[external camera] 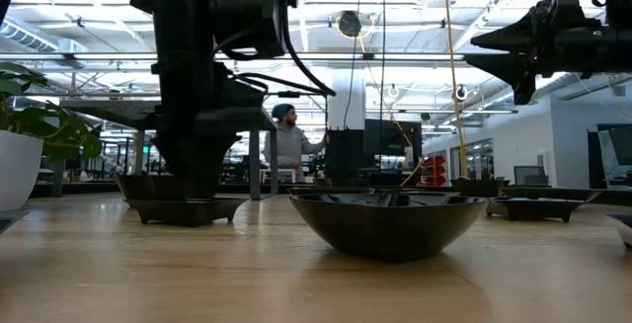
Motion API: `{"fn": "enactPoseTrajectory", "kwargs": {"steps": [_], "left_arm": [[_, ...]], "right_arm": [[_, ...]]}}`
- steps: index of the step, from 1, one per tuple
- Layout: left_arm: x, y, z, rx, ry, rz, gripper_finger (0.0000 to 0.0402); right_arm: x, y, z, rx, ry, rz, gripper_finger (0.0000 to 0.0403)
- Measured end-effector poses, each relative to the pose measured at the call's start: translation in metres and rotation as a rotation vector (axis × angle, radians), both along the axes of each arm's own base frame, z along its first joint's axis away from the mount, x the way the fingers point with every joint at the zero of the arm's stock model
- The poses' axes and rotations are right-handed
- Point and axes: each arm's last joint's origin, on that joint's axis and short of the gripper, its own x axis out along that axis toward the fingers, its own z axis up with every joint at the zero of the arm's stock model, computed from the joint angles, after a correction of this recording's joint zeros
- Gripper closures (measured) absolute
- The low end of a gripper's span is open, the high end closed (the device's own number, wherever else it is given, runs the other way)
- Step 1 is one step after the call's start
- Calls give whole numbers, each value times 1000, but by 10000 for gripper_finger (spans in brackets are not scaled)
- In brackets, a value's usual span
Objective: Pick & Place Mini shaped plates
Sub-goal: Put the distorted square plate on the shelf
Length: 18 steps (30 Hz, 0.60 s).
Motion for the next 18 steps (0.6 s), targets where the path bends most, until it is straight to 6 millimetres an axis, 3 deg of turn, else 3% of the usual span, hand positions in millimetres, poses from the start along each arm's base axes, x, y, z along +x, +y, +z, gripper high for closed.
{"fn": "enactPoseTrajectory", "kwargs": {"steps": [8, 11, 14, 18], "left_arm": [[0, -1, 0, -42, 20, -83, 386], [0, -2, 11, -80, -5, -114, 390], [5, -3, 34, -113, -84, -165, 393], [12, 2, 86, -63, -251, -258, 394]], "right_arm": [[0, 0, 0, 0, 0, 0, 248], [0, 0, 0, 0, 0, 0, 248], [0, 0, 0, 0, 0, 0, 248], [0, 0, 0, 0, -2, 0, 248]]}}
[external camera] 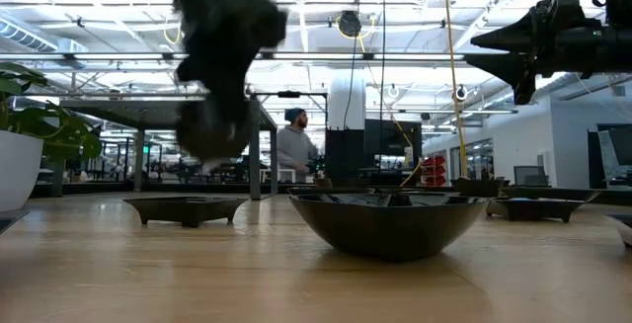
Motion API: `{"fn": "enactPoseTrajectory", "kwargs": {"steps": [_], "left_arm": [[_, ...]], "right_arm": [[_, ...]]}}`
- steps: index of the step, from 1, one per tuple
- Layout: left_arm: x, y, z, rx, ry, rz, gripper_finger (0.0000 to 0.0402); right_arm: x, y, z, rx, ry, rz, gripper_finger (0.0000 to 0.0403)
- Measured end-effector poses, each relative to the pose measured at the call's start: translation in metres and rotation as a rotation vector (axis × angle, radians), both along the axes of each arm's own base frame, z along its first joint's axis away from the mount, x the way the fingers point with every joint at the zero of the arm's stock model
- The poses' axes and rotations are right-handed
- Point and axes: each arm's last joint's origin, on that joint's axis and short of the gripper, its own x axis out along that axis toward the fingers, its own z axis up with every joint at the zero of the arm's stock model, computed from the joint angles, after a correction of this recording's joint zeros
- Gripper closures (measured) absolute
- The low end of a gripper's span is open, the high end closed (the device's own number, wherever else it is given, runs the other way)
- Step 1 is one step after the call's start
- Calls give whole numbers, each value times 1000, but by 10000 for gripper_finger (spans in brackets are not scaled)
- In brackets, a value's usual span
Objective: Pick & Place Mini shaped plates
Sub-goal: Put the distorted square plate on the shelf
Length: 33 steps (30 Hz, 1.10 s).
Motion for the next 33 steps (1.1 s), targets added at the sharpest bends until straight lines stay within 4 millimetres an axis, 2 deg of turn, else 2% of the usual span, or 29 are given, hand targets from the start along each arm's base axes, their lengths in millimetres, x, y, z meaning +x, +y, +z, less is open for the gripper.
{"fn": "enactPoseTrajectory", "kwargs": {"steps": [5, 8, 11, 14, 17, 21, 25, 28, 33], "left_arm": [[8, 11, 71, 211, -253, -144, 397], [7, 15, 109, 422, -335, -236, 393], [4, 22, 132, 630, -322, -281, 390], [-1, 38, 148, 715, -267, -221, 397], [-13, 64, 153, 709, -163, -131, 395], [-33, 103, 141, 652, 52, -21, 393], [-60, 135, 132, 511, 231, 79, 396], [-78, 151, 129, 427, 336, 133, 388], [-110, 170, 135, 387, 421, 231, 396]], "right_arm": [[0, 0, 0, 1, 2, 0, 248], [0, 0, 0, 1, 3, 0, 248], [0, 0, 0, 0, 2, 0, 248], [0, 0, 0, 0, 1, 0, 248], [0, 0, 0, 1, 2, 0, 248], [0, 0, 0, 1, 2, 0, 248], [0, 0, 0, 1, 2, 0, 248], [0, 0, 0, 1, 2, 0, 248], [0, 0, 0, 1, 2, 0, 248]]}}
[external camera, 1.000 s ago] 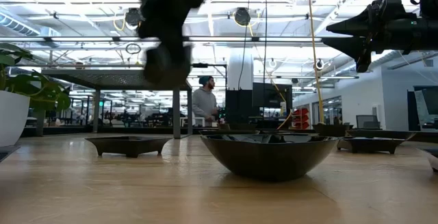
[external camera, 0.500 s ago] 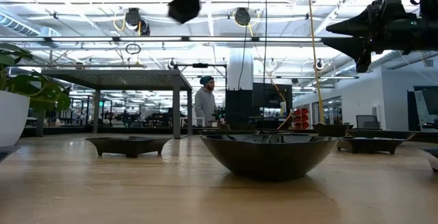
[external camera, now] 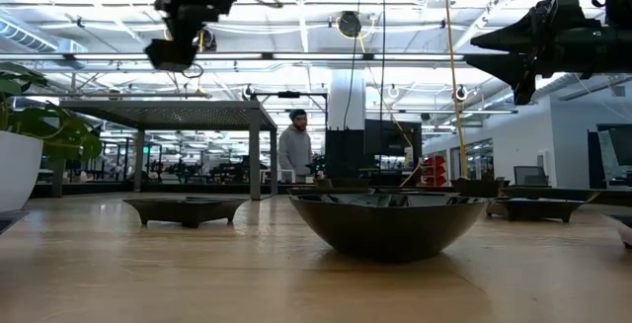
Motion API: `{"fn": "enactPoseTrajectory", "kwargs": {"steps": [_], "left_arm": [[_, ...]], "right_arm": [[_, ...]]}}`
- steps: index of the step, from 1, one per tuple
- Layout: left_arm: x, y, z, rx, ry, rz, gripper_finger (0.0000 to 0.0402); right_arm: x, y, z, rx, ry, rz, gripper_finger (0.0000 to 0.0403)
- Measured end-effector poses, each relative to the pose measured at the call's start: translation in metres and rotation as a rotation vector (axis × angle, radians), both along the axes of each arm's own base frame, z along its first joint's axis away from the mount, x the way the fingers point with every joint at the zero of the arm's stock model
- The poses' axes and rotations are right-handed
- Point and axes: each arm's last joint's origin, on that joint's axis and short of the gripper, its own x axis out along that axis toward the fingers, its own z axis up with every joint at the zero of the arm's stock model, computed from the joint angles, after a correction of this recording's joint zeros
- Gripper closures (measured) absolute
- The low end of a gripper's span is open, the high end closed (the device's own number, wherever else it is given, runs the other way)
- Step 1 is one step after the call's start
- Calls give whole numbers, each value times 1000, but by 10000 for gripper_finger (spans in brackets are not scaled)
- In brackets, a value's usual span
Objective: Pick & Place Mini shaped plates
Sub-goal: Put the distorted square plate on the shelf, then stack the distorted square plate on top of the distorted square plate on the shelf
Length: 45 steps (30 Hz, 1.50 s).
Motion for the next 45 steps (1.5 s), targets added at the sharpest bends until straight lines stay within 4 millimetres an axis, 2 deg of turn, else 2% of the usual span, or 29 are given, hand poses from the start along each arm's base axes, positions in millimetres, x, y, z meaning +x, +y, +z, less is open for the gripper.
{"fn": "enactPoseTrajectory", "kwargs": {"steps": [5, 12, 16, 19, 25, 30, 36, 40, 45], "left_arm": [[-30, 11, -9, 1, -1, 90, 389], [-57, 20, -49, -47, -50, 146, 388], [-63, 24, -66, -55, -74, 170, 394], [-63, 26, -71, -51, -79, 166, 388], [-62, 26, -71, -48, -79, 154, 340], [-65, 22, -62, -28, -90, 113, 264], [-64, 11, -26, 71, -202, 35, 183], [-53, 3, -6, 140, -331, -1, 166], [-36, -10, 8, 144, -482, -101, 171]], "right_arm": [[0, 0, 0, -1, -2, 0, 248], [0, 0, 0, 0, -1, 0, 248], [0, 0, 0, -1, -1, 0, 248], [0, 0, 0, 0, -1, 0, 248], [0, 0, 0, 0, -1, 0, 248], [0, 0, 0, 0, 0, 0, 248], [0, 0, 0, 0, 0, 0, 248], [0, 0, 0, 0, 0, 0, 248], [0, 0, 0, 0, 0, 0, 248]]}}
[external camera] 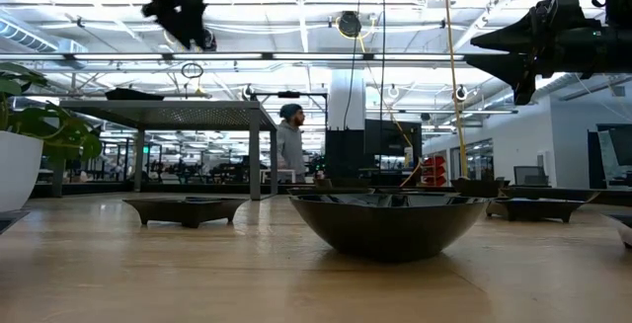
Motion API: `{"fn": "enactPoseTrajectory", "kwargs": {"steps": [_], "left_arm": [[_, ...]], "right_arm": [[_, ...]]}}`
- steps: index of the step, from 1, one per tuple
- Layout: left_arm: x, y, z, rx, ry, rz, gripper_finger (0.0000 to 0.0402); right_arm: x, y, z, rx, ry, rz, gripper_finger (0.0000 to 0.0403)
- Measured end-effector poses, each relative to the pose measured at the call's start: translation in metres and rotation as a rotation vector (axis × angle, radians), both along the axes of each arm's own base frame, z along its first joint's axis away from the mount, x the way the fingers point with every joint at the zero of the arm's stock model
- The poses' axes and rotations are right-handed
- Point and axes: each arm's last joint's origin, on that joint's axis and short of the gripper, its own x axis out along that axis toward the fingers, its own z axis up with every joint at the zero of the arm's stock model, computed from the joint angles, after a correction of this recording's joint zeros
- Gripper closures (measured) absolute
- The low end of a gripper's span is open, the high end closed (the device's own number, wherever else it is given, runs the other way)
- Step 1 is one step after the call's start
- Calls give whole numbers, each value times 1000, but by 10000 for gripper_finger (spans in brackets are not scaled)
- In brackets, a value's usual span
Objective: Pick & Place Mini shaped plates
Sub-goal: Stack the distorted square plate on top of the distorted square plate on the shelf
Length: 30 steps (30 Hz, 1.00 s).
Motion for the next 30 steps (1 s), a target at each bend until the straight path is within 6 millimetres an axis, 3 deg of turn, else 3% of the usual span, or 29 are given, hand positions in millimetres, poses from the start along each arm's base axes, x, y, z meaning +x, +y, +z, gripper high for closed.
{"fn": "enactPoseTrajectory", "kwargs": {"steps": [10, 19, 30], "left_arm": [[37, -29, 16, 29, -263, -262, 203], [52, -66, 28, 39, -399, -433, 222], [64, -97, 48, 68, -629, -547, 246]], "right_arm": [[0, 0, 0, 0, 0, 0, 248], [-1, -2, 2, -65, -1, -96, 248], [-8, -3, 23, 94, -300, -116, 248]]}}
